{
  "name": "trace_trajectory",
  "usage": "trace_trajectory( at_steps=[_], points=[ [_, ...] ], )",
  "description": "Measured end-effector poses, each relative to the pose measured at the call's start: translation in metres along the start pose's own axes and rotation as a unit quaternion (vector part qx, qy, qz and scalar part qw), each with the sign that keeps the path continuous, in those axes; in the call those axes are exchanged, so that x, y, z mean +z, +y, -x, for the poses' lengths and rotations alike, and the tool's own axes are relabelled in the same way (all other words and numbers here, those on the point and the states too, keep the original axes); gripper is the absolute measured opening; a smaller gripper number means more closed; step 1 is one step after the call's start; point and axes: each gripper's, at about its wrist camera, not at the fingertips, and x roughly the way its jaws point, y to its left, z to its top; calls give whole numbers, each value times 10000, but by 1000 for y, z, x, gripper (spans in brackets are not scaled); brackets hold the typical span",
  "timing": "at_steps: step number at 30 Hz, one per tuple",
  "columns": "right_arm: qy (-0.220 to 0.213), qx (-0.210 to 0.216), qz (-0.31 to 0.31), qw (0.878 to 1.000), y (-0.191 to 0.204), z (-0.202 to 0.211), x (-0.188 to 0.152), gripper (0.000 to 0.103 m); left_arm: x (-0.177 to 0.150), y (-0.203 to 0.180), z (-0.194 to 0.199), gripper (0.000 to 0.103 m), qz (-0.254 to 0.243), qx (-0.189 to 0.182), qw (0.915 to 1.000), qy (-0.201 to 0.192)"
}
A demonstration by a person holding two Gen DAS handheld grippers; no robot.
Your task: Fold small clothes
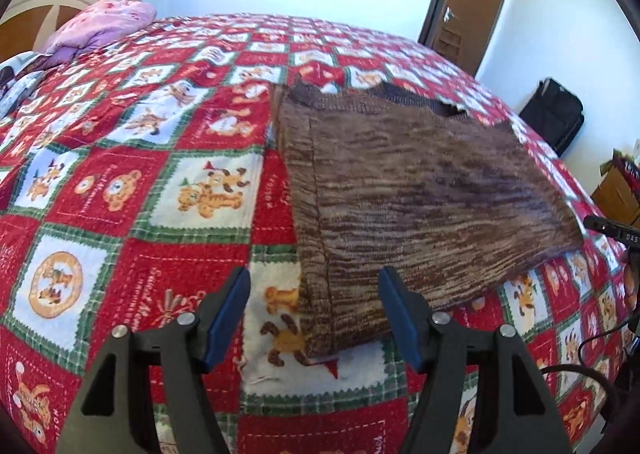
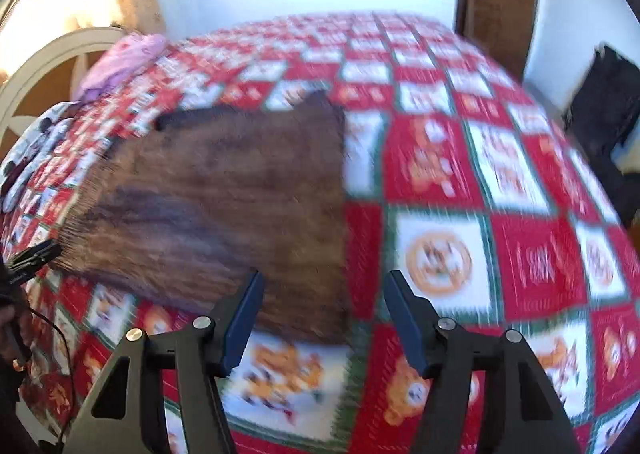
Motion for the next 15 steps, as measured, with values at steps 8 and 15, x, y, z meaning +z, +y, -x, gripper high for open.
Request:
trace_trajectory(
  at_steps=[8,15],
  points=[
    [412,780,399,9953,70,-60,9,64,-3,-1,-10,68,-42,210,9998,29],
    [721,321,895,9929,94,-58,-27,64,-11,3,-6,75,-112,145,9998,-18]
  ],
)
